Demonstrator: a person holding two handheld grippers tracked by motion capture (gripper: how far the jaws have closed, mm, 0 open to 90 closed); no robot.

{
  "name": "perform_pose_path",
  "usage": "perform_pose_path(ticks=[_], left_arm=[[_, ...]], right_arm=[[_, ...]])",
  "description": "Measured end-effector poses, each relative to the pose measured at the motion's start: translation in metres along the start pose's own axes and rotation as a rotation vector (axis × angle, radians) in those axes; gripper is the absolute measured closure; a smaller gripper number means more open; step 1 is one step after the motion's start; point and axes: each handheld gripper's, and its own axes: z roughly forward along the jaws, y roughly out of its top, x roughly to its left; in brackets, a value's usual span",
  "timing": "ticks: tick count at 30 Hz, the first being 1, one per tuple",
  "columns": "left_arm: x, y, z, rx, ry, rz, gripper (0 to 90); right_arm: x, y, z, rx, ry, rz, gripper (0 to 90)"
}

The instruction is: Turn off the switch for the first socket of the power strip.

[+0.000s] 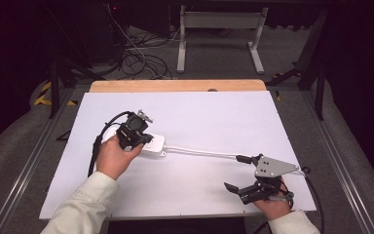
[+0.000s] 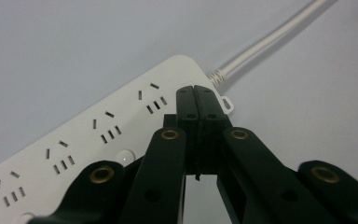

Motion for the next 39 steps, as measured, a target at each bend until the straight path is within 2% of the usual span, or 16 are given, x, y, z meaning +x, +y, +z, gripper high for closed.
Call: perform_pose_path(ticks=[6,12,14,17,20,23,24,25,26,27,29,30,31,32,33,39], left_arm=[[-0.004,0.000,-0.005,-0.011,0.002,0.010,83.1],[-0.012,-0.003,-0.017,-0.074,-0.005,0.011,76.3],[-0.013,-0.004,-0.020,-0.081,-0.006,0.017,73.4],[-0.018,-0.009,-0.034,-0.153,-0.016,0.020,68.9],[-0.020,-0.011,-0.040,-0.183,-0.010,0.029,67.0],[-0.026,-0.018,-0.052,-0.239,0.003,0.044,63.7],[-0.026,-0.018,-0.052,-0.239,0.003,0.044,62.2],[-0.028,-0.023,-0.058,-0.275,0.003,0.055,60.8],[-0.028,-0.023,-0.058,-0.275,0.003,0.055,59.3],[-0.029,-0.028,-0.063,-0.318,0.002,0.057,57.3],[-0.030,-0.030,-0.065,-0.332,0.003,0.056,53.4],[-0.030,-0.034,-0.067,-0.359,0.003,0.063,50.9],[-0.031,-0.040,-0.071,-0.394,0.018,0.077,48.4],[-0.031,-0.040,-0.071,-0.394,0.018,0.077,46.7],[-0.031,-0.048,-0.074,-0.429,0.029,0.080,44.8],[-0.030,-0.064,-0.074,-0.476,0.010,0.053,35.4]], right_arm=[[-0.001,0.000,0.000,-0.003,0.001,0.002,7.6],[0.000,0.000,-0.001,-0.002,0.002,0.001,7.5],[0.000,0.000,-0.001,-0.003,-0.001,0.000,7.6],[0.000,0.000,-0.001,-0.005,-0.001,0.001,7.6],[0.000,0.000,-0.001,-0.002,0.000,0.000,7.6],[0.000,0.000,-0.001,-0.003,0.000,-0.001,7.6],[0.000,0.000,-0.001,-0.004,-0.001,-0.001,7.6],[0.000,0.000,-0.001,-0.005,-0.001,0.001,7.6],[0.000,0.000,-0.001,-0.004,-0.003,0.001,7.5],[0.000,0.000,-0.001,-0.004,-0.003,0.001,7.6],[0.000,0.000,-0.001,-0.005,-0.002,0.001,7.6],[0.000,0.000,-0.001,-0.004,-0.001,-0.001,7.6],[0.000,0.000,-0.001,-0.004,-0.001,-0.001,7.5],[0.000,0.000,-0.001,-0.004,-0.001,-0.001,7.5],[0.000,0.000,-0.001,-0.004,-0.001,-0.001,7.5],[0.001,0.000,0.000,-0.002,-0.003,-0.002,7.6]])
